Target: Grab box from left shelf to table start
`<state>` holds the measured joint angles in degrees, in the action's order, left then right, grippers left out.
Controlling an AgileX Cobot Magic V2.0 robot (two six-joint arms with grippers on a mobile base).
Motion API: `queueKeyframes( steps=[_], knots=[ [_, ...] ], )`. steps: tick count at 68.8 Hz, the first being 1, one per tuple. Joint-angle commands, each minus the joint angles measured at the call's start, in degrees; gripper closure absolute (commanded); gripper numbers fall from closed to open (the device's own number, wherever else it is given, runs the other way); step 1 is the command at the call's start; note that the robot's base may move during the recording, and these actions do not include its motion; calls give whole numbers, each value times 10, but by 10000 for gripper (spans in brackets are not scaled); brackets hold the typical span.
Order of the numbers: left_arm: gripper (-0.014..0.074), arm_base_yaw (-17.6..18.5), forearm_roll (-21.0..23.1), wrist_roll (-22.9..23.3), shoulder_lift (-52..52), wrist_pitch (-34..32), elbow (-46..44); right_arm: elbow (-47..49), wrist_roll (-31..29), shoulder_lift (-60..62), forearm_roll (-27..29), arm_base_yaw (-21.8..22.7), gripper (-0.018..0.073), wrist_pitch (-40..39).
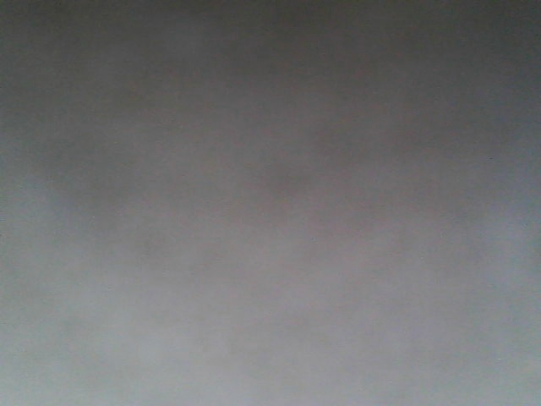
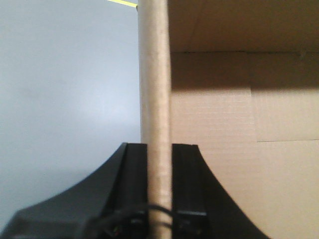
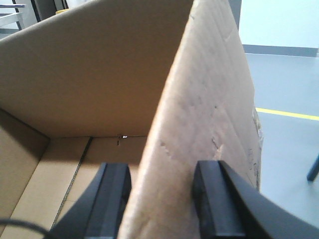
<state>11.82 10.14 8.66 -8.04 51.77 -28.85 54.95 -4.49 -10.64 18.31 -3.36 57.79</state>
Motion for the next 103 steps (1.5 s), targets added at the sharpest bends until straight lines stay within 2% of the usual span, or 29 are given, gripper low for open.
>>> queueKeyframes(
  steps=[1, 103],
  knots=[
    [689, 2, -39, -7, -7, 82, 2, 14, -3, 0, -27, 0, 502, 0],
    [689, 2, -39, -7, -7, 82, 2, 14, -3, 0, -27, 0, 502, 0]
  ],
)
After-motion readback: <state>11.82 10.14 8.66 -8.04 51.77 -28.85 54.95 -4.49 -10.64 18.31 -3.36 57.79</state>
